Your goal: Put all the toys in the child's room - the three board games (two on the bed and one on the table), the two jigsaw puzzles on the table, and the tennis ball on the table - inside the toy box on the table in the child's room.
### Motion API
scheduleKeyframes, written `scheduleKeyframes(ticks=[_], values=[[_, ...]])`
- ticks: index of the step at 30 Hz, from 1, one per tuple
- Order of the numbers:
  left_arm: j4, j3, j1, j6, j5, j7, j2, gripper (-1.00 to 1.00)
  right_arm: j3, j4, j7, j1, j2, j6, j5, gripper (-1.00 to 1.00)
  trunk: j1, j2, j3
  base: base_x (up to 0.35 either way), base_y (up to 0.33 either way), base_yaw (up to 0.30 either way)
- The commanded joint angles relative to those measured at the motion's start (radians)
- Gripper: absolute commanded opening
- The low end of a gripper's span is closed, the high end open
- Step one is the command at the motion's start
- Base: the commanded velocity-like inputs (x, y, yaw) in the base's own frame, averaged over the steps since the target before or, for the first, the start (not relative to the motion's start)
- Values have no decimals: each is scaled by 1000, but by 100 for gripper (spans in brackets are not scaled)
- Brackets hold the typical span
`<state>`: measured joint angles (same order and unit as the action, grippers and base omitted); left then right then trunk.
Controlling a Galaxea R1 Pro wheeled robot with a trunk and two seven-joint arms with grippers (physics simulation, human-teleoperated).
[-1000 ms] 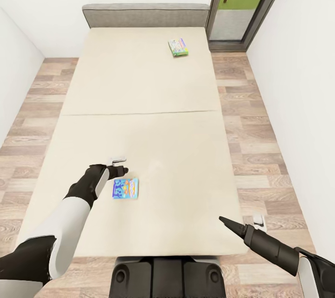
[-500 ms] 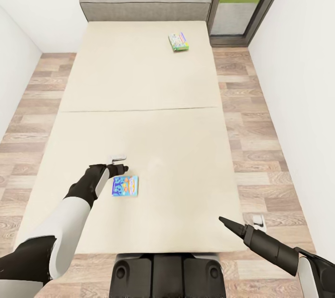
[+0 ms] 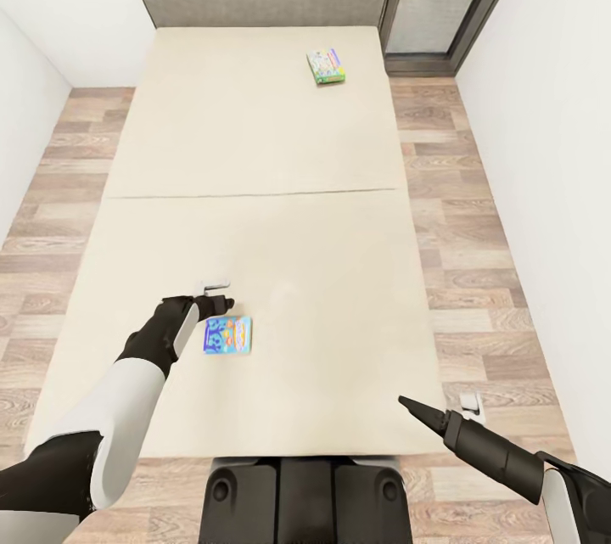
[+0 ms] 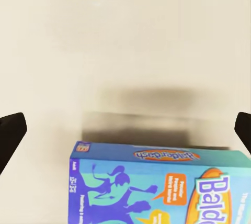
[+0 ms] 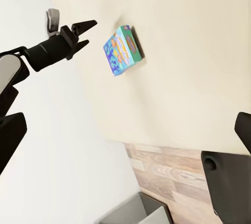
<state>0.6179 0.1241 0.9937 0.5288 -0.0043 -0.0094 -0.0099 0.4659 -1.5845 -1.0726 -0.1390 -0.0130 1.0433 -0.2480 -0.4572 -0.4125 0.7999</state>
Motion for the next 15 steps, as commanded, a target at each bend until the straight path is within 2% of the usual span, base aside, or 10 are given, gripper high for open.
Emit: scheduleKeyframes(ticks=[1,15], values=[[2,5,0,5,0,-1,-1,100,2,0,-6,-1,-1,3,4,100,0,-2,3,0,0,0],[44,1,0,-2,0,0,-3,100,2,0,-6,-1,-1,3,4,100,0,-2,26,0,0,0]])
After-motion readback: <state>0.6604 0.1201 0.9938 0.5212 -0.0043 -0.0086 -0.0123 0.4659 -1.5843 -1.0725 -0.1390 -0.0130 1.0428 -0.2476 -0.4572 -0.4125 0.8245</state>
